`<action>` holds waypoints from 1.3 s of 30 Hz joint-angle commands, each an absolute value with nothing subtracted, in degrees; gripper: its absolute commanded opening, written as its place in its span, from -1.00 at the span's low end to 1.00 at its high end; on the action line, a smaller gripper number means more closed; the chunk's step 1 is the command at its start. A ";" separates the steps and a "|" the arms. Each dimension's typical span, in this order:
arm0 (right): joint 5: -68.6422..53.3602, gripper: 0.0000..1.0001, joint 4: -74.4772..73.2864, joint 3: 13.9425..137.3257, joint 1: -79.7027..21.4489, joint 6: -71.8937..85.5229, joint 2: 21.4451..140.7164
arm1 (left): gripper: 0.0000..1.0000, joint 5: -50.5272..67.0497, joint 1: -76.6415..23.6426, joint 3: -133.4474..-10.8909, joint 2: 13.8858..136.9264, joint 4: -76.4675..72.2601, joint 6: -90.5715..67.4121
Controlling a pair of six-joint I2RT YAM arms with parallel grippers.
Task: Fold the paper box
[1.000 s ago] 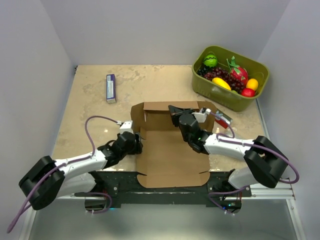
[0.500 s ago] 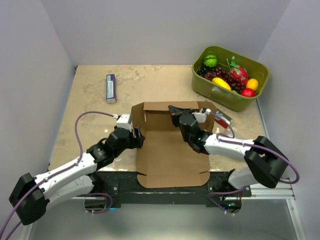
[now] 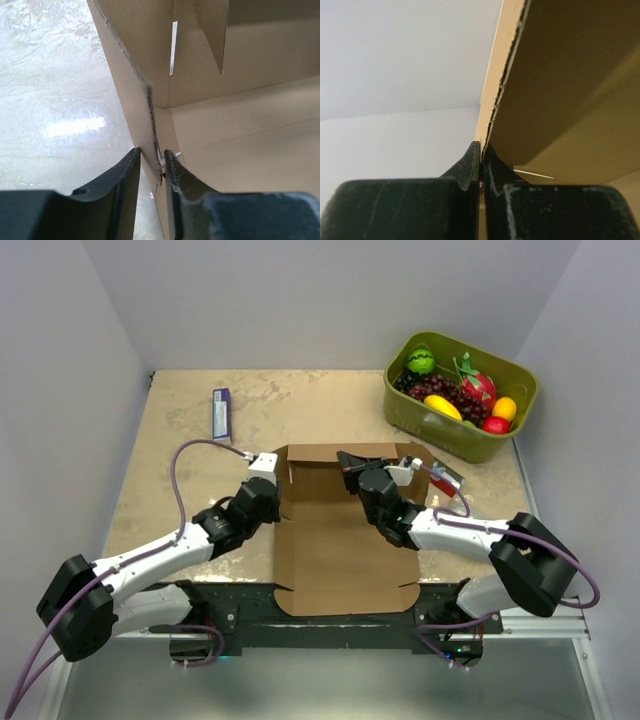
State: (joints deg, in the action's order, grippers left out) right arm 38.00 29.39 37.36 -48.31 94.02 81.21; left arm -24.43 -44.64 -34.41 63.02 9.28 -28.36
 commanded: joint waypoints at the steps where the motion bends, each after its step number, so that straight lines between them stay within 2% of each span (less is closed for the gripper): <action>1: 40.52 -1.00 24.08 36.04 -48.51 91.23 81.30 | -0.45 -23.73 -44.47 -37.97 64.42 5.98 -27.42; 12: 40.17 -1.00 24.34 36.56 -48.52 91.05 82.44 | -0.48 -21.01 -44.56 -39.20 66.71 3.17 -28.83; 22: 40.34 -1.00 23.99 36.39 -48.52 91.05 82.27 | -0.74 -23.11 -44.47 -46.66 69.78 5.80 -24.79; 28: 40.34 -1.00 23.91 36.21 -48.52 90.88 82.00 | -0.78 -22.85 -44.38 -49.13 71.89 6.76 -23.82; 32: 40.61 -1.00 23.91 36.12 -48.52 90.97 81.91 | -0.78 -19.52 -44.47 -47.29 72.25 4.06 -26.54; 39: 40.60 -1.00 23.73 36.21 -48.52 90.97 81.92 | -0.83 -16.69 -45.61 -35.70 71.46 -4.48 -31.72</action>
State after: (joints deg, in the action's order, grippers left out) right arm 42.48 29.34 37.26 -47.44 94.02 81.25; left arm -20.78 -44.40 -41.12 71.90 5.76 -27.40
